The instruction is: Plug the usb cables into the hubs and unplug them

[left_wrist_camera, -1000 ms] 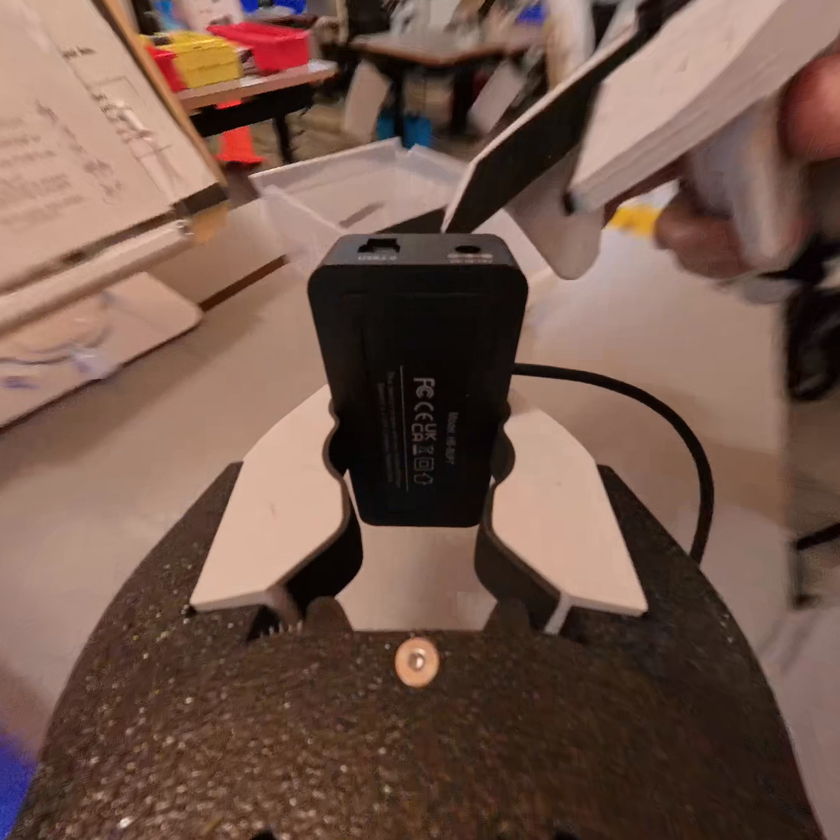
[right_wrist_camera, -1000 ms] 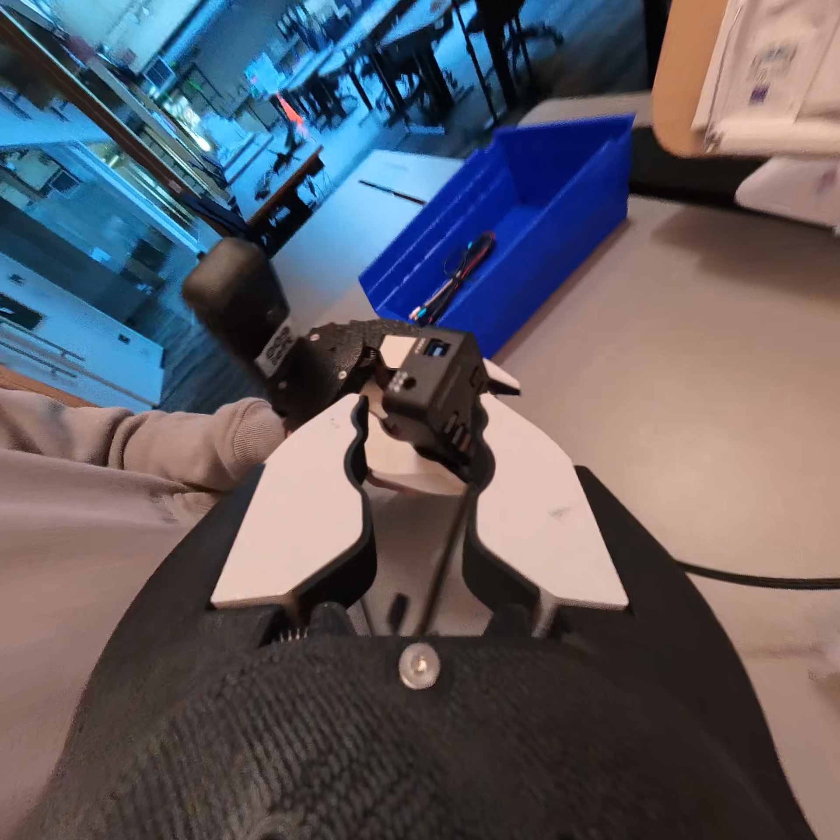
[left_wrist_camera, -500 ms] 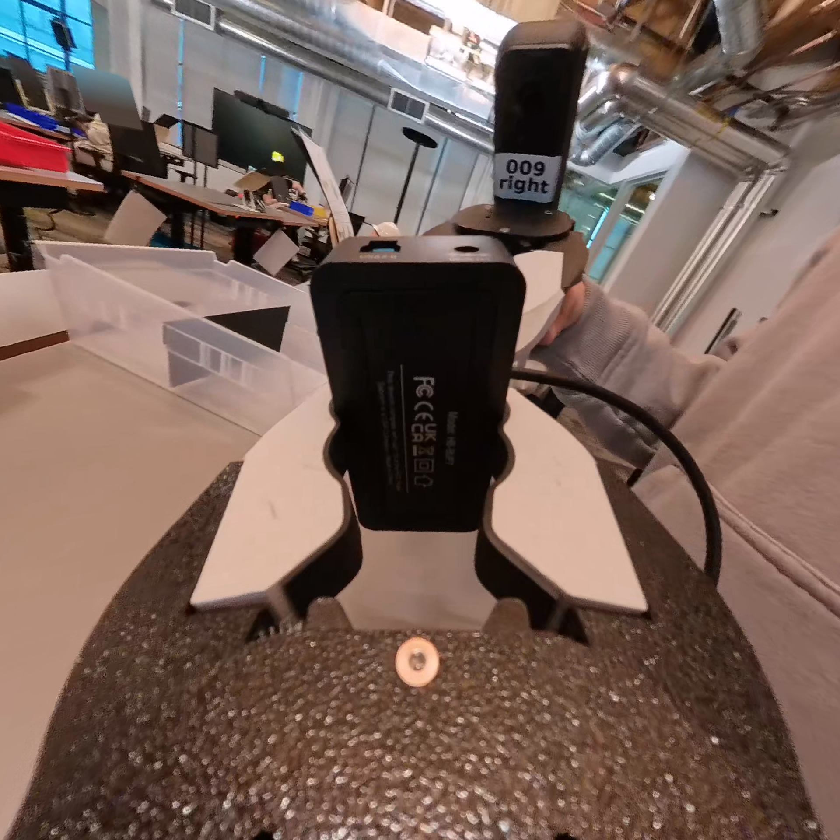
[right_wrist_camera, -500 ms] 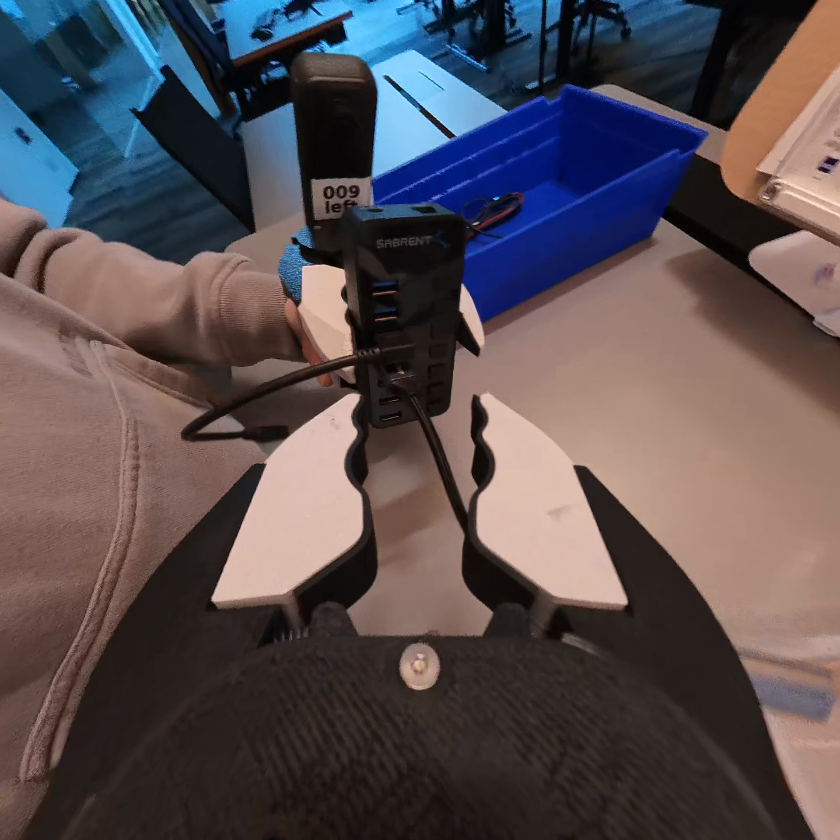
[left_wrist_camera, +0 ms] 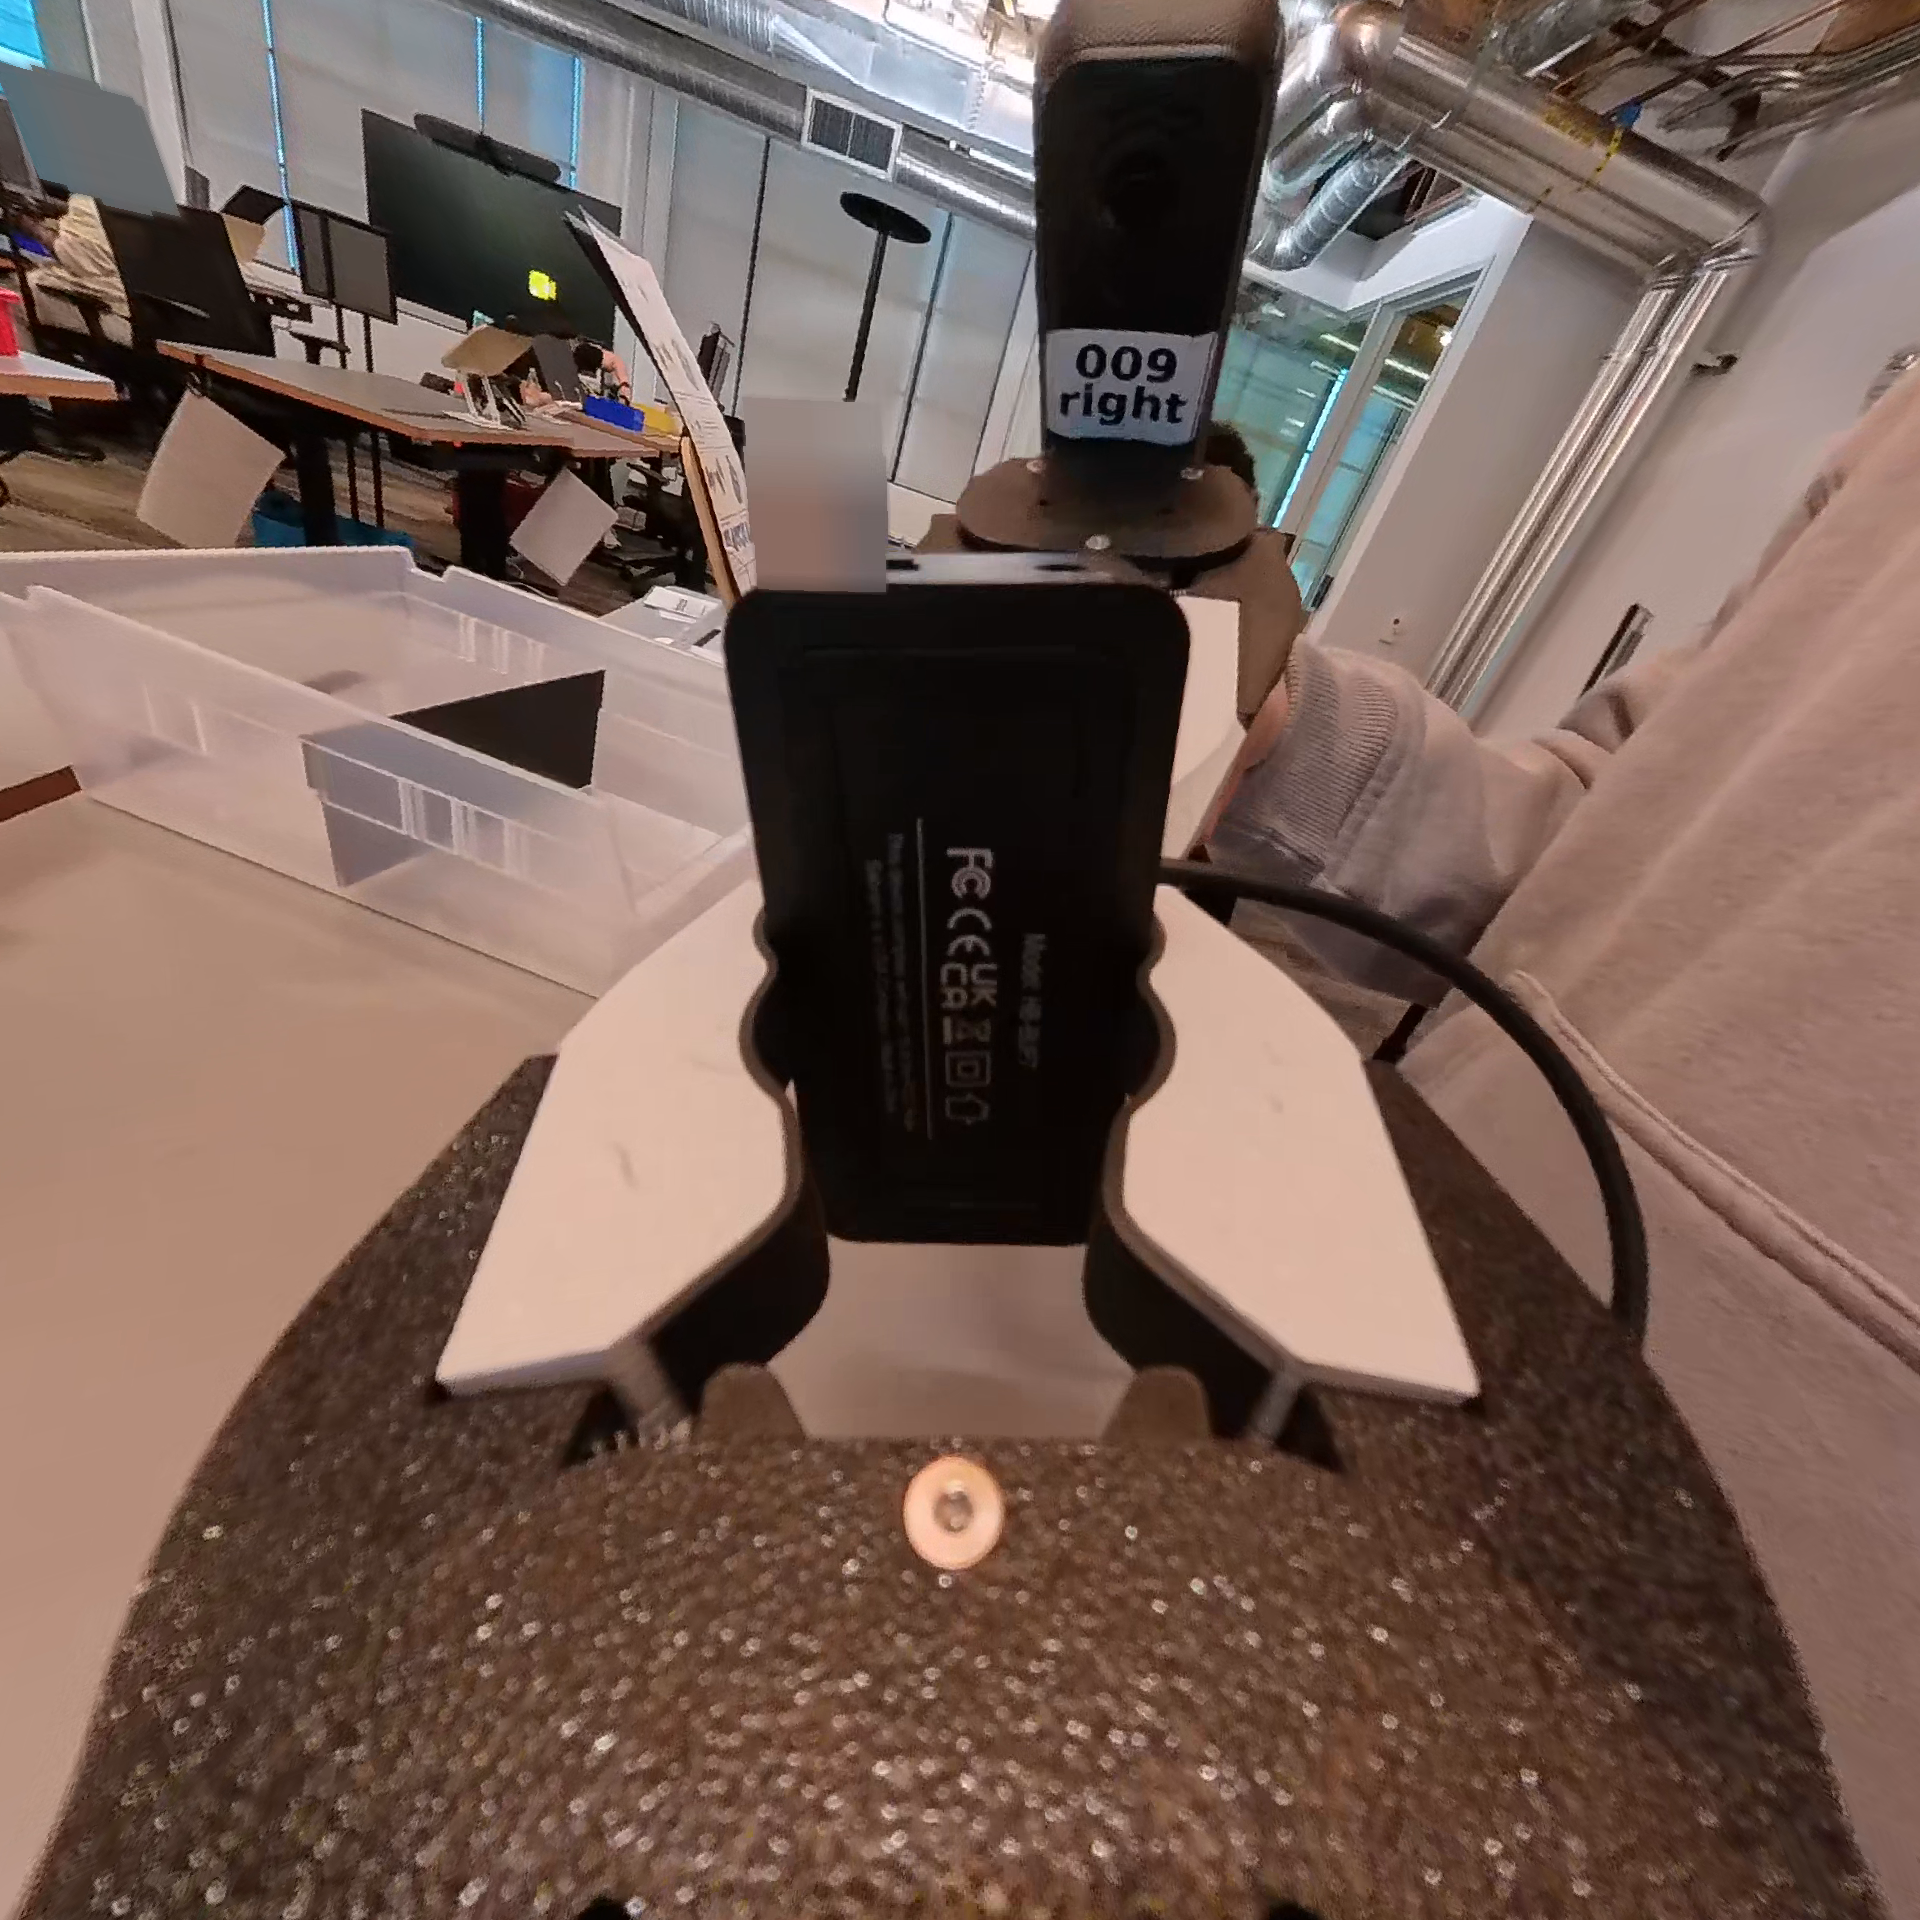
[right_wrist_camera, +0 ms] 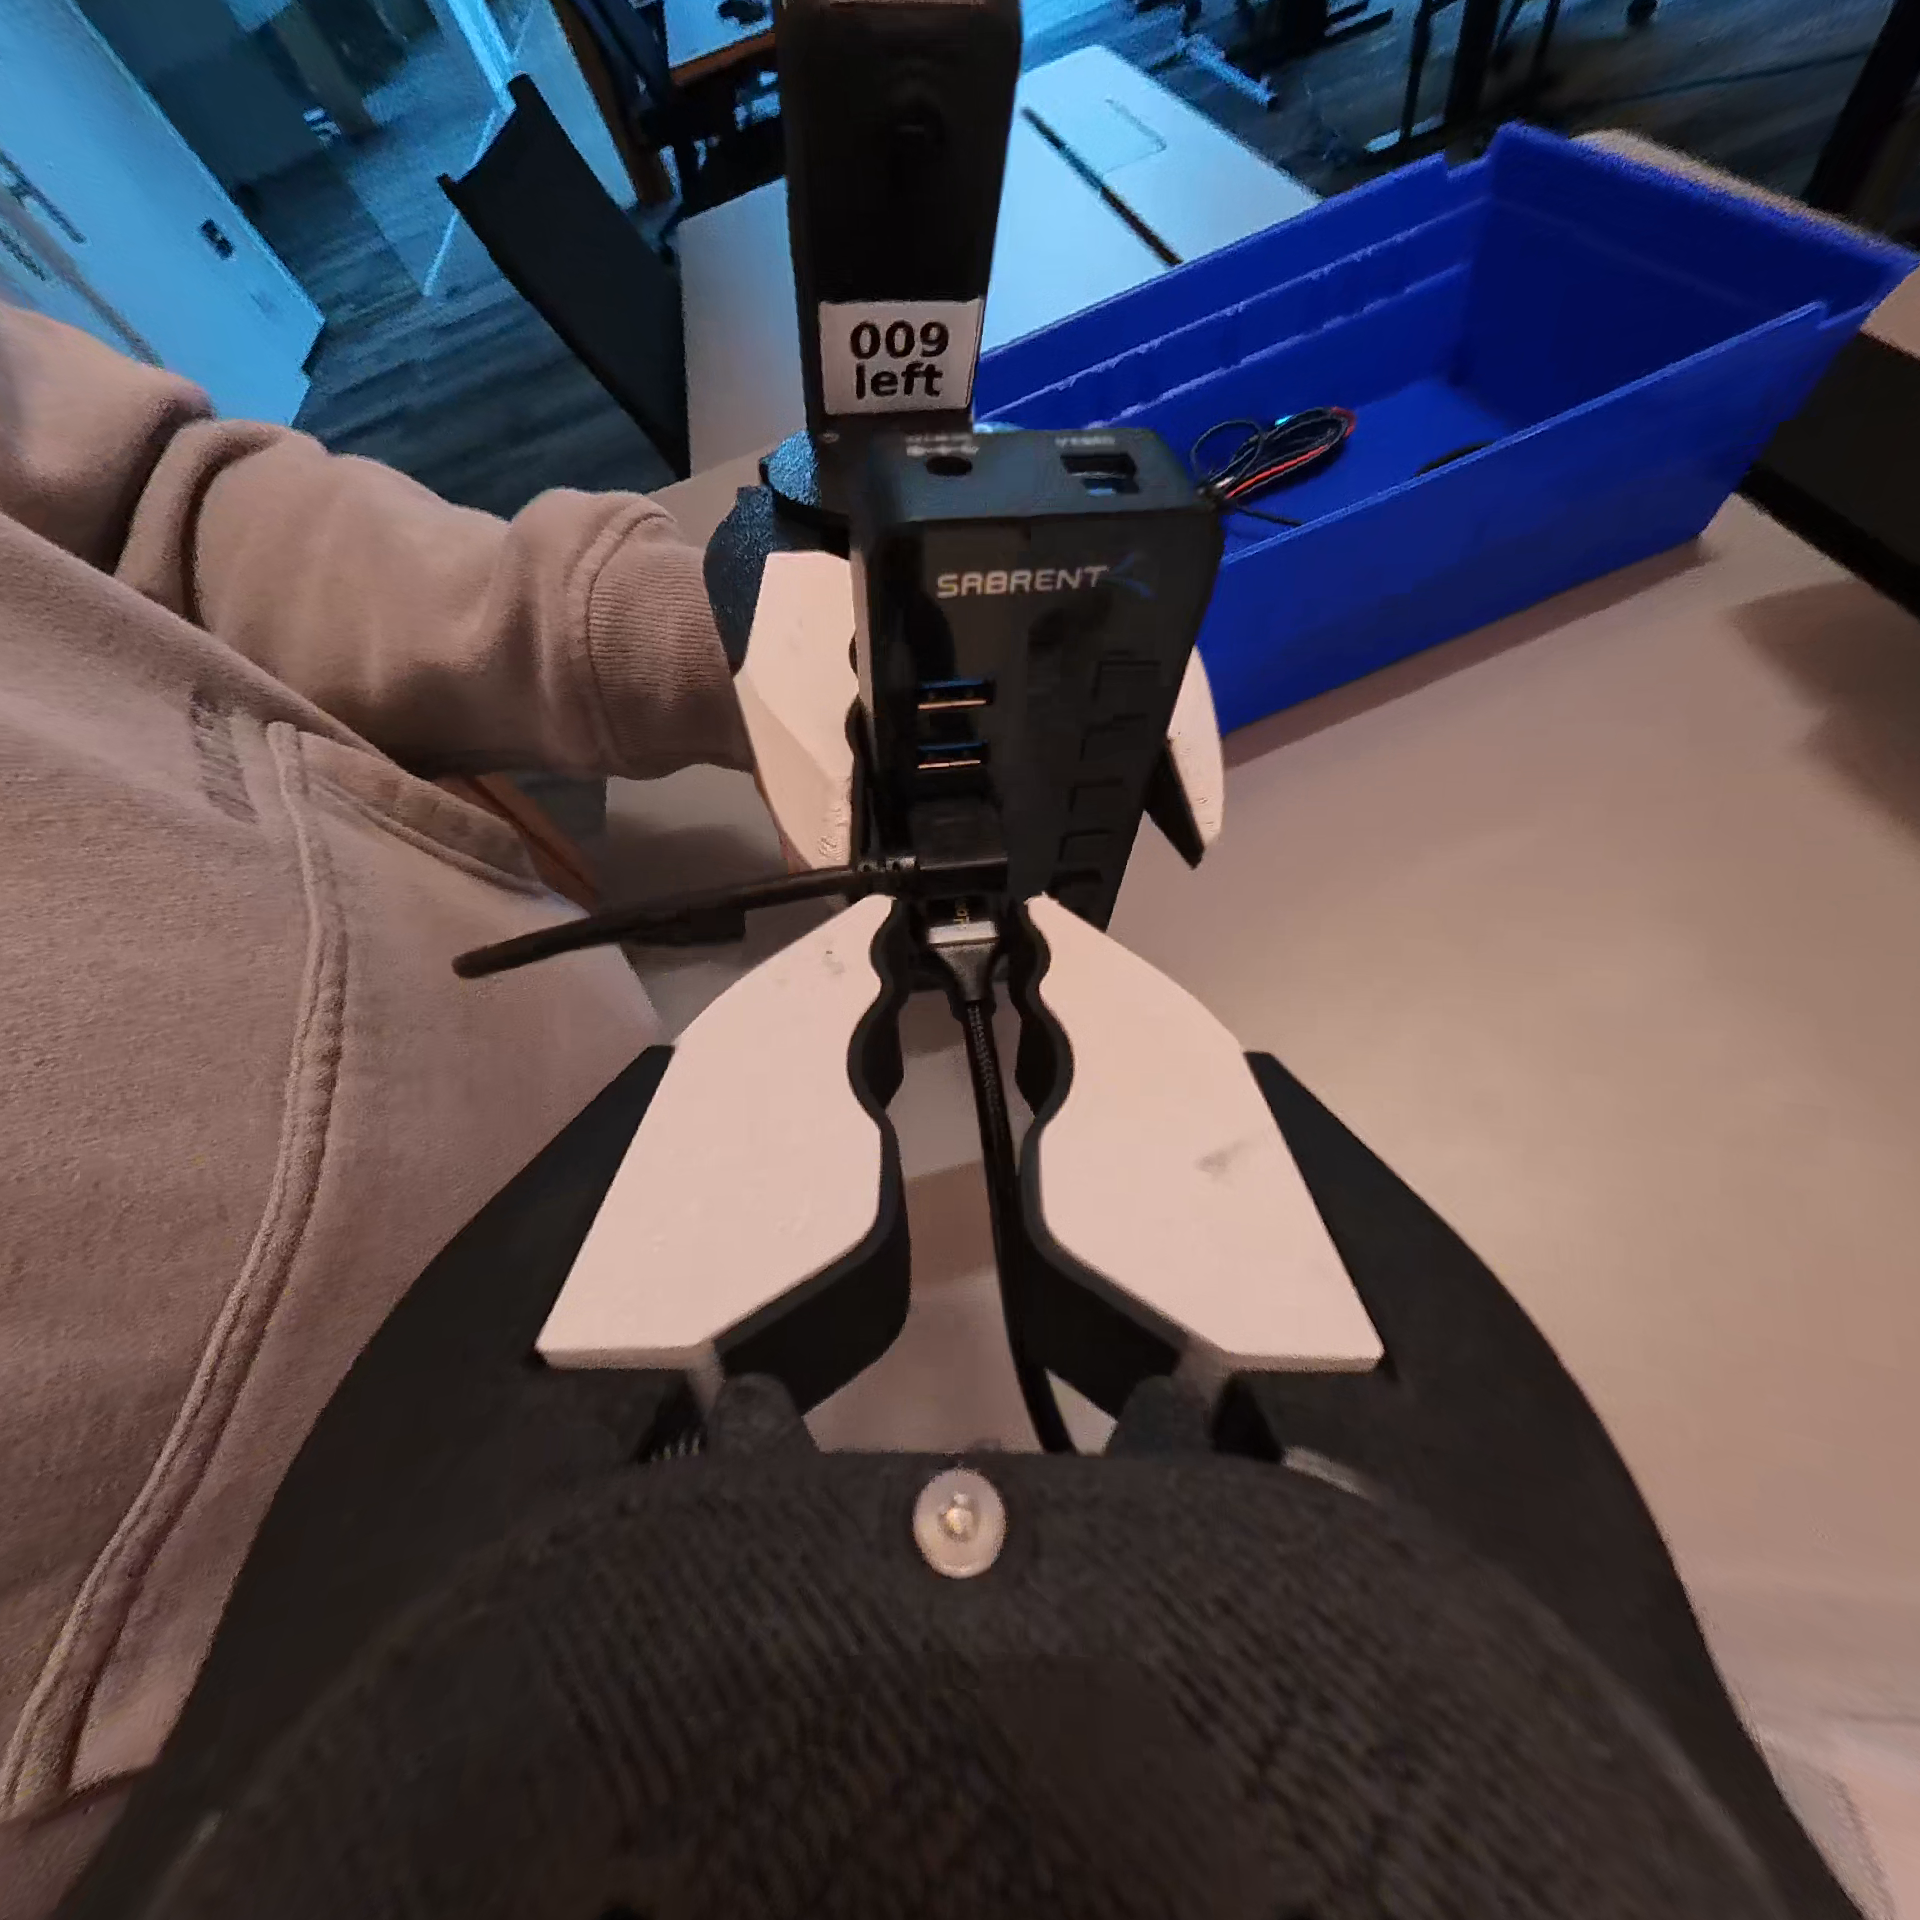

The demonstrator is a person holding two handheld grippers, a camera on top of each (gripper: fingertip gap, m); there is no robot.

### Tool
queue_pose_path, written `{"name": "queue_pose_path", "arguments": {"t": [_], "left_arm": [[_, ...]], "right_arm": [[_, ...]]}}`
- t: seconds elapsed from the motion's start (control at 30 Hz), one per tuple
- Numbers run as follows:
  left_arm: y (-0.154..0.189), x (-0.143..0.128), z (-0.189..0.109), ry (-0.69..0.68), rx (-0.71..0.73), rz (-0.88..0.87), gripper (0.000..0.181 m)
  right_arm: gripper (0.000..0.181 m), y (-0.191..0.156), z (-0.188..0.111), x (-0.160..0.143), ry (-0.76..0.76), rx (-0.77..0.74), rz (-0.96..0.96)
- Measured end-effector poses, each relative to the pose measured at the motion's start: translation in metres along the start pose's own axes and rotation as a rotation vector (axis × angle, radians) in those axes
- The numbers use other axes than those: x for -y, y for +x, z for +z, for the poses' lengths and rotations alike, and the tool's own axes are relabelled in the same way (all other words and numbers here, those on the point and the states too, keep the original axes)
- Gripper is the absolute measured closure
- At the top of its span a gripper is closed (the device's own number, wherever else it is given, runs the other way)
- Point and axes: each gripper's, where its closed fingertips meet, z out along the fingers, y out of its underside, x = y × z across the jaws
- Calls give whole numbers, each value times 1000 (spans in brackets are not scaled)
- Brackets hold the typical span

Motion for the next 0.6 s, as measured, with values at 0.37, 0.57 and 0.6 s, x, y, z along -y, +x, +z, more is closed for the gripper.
{"name": "queue_pose_path", "arguments": {"t": [0.37, 0.57, 0.6], "left_arm": [[-18, -6, -32, -82, 105, 53, 121], [-23, 39, -44, -52, 130, 141, 121], [-22, 43, -42, -31, 131, 145, 121]], "right_arm": [[164, 41, -63, -49, -498, -265, -185], [164, 79, -152, 13, -105, -335, 51], [164, 91, -166, 25, -24, -384, 89]]}}
